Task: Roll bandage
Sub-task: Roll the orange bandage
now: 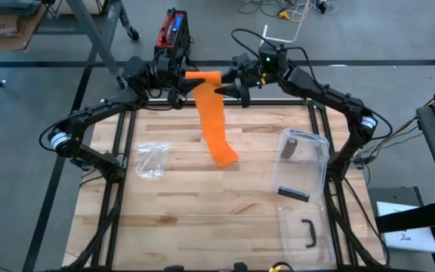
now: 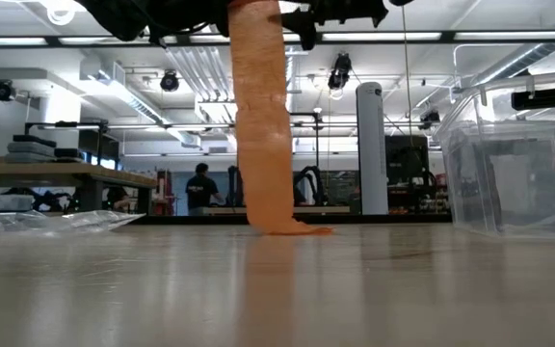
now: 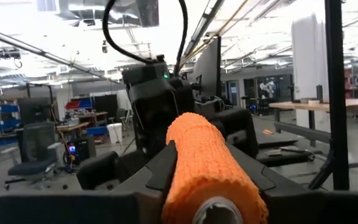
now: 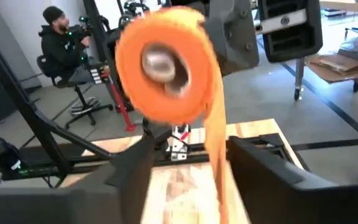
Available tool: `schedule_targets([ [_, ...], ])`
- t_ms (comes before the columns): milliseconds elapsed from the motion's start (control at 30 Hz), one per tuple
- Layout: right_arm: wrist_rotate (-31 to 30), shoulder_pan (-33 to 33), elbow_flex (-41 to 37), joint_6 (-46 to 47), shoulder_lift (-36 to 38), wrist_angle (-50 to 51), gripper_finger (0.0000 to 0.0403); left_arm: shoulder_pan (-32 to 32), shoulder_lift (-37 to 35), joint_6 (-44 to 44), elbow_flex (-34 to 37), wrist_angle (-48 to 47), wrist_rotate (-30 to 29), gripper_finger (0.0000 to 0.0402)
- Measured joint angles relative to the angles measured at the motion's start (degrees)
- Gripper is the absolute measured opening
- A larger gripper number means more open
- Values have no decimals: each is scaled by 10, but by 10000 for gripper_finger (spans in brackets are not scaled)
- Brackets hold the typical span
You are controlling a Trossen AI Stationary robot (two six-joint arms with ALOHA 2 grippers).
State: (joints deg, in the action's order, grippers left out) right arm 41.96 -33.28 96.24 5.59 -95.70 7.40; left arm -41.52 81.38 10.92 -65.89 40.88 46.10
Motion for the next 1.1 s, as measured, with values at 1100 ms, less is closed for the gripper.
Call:
schedule_targets([
  [1100, -96, 13, 29, 188, -29, -32, 323, 0, -2, -134, 0, -97, -65, 95],
])
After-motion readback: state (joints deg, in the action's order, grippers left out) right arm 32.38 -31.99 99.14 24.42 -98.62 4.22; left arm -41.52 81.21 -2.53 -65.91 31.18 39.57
